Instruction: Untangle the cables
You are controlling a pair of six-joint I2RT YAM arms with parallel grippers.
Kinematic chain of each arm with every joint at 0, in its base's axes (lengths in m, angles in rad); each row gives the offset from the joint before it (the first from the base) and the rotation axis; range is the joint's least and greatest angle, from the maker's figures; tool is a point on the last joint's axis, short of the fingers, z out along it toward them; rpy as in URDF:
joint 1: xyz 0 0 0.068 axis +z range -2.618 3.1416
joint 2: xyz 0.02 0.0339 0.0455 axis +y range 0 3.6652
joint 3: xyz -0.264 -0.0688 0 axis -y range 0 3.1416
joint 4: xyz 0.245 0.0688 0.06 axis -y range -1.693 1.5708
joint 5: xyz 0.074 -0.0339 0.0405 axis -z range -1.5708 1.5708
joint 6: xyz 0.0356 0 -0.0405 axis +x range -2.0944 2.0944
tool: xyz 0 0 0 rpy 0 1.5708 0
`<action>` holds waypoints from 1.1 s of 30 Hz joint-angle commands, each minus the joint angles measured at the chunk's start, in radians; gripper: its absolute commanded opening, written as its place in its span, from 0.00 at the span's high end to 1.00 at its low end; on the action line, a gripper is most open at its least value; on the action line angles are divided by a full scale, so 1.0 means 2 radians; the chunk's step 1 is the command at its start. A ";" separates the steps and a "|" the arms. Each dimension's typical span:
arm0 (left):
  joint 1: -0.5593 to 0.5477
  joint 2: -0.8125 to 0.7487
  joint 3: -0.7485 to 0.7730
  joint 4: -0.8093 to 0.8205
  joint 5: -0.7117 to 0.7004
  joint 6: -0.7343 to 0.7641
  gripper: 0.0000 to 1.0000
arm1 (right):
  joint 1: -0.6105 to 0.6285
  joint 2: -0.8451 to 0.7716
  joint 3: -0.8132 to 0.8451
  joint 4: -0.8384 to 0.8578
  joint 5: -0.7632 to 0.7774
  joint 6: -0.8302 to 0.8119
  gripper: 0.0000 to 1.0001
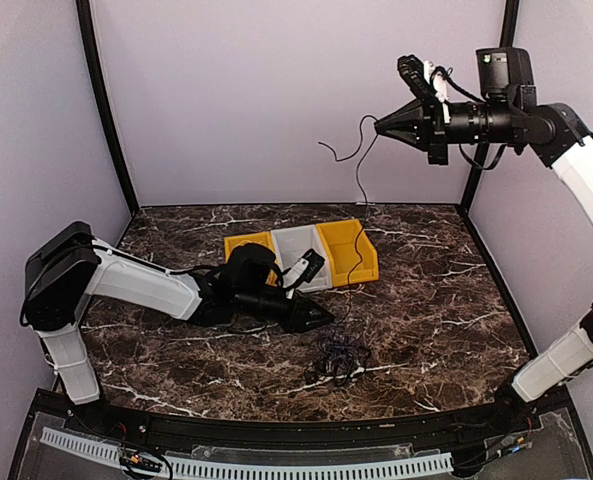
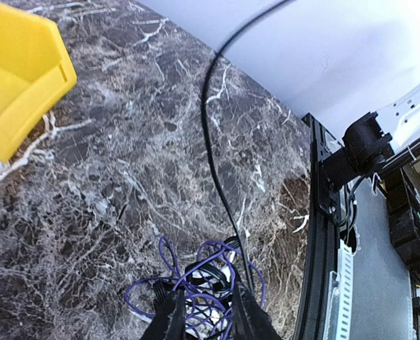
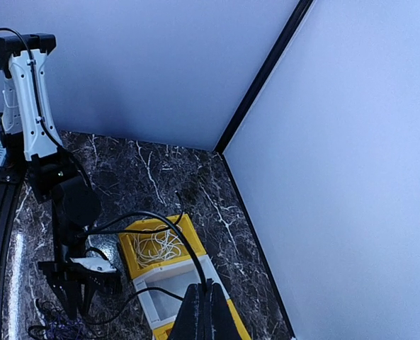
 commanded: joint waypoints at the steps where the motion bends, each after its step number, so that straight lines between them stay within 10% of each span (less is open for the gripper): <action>1: 0.002 -0.055 -0.019 -0.013 -0.046 0.023 0.74 | -0.003 0.004 0.090 0.042 0.033 0.004 1.00; 12: 0.004 -0.084 -0.033 -0.021 -0.085 0.013 0.63 | -0.003 0.090 0.292 0.080 0.041 0.025 1.00; 33: 0.003 -0.293 -0.218 -0.031 -0.225 -0.052 0.60 | -0.003 0.202 0.174 0.210 0.066 0.062 1.00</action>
